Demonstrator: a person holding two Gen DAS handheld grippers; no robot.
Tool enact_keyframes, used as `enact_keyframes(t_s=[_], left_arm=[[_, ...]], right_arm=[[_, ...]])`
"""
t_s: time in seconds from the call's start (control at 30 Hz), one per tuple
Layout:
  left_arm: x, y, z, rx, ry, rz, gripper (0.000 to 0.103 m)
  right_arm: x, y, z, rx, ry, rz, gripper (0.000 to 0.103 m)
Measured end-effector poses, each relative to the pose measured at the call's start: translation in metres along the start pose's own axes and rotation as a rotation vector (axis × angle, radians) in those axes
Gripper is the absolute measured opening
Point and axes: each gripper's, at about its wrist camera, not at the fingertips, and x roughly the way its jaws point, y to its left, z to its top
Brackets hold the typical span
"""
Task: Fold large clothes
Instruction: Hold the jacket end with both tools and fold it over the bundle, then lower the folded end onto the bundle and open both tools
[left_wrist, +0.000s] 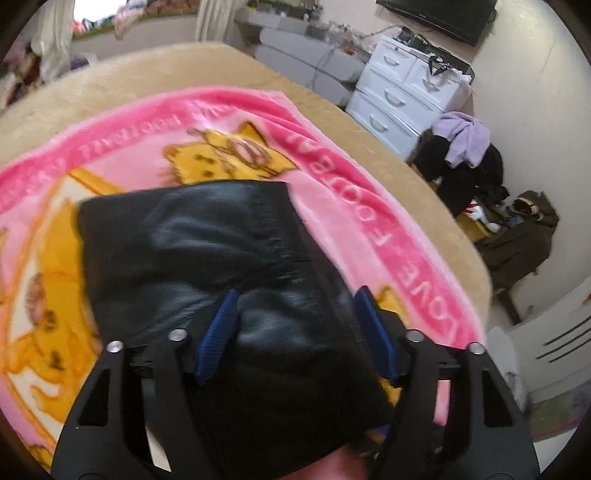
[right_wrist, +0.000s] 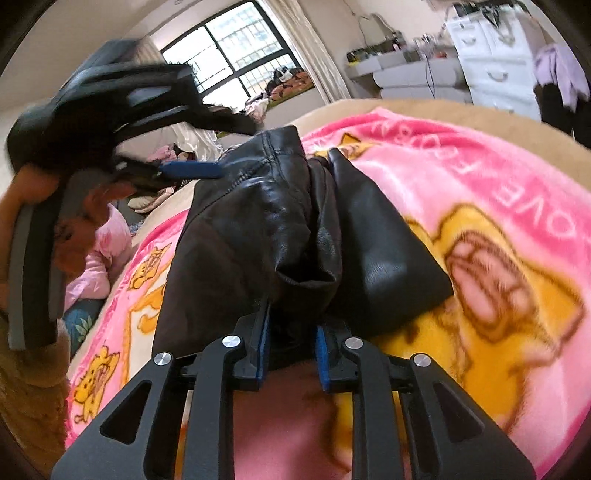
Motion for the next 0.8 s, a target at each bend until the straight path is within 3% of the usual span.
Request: enact_keyframes(t_s=[0.2, 0.27, 0.4, 0.5, 0.57, 0.6, 0.63, 0.8], left_arm=[[-0.03, 0.049, -0.035, -0.029, -0.105, 0.177, 0.069], [-0.029, 0.073, -0.051, -0.08, -0.106, 0.234, 0.072], [-0.009, 0.094, -0.073, -0.164, -0.013, 0.148, 0.075], [-0.002, 0.092, -0.08, -0.186, -0.006, 0.098, 0.075], [-0.001, 0.09, -0.08, -0.188, -0.007, 0.092, 0.075], [-0.001, 0.089, -0.08, -0.185, -0.007, 0.093, 0.075], [-0.002, 0.089, -0.08, -0.183, -0.008, 0.089, 0.075], [0.0, 0.091, -0.08, -0.193, -0.011, 0.078, 0.075]], right_arm=[[-0.002, -0.01, -0.001, 0.067, 0.018, 0.021, 0.029], [-0.002, -0.011, -0.001, 0.077, 0.025, 0.028, 0.034], [0.0, -0.019, 0.0, 0.161, 0.065, 0.075, 0.047], [-0.003, -0.018, 0.007, 0.199, 0.118, 0.118, 0.054], [-0.01, -0.014, 0.016, 0.199, 0.119, 0.142, 0.068], [-0.015, -0.012, 0.023, 0.199, 0.113, 0.157, 0.082], [-0.017, -0.011, 0.031, 0.197, 0.108, 0.164, 0.088], [-0.003, 0.004, 0.081, 0.109, 0.153, 0.106, 0.092]])
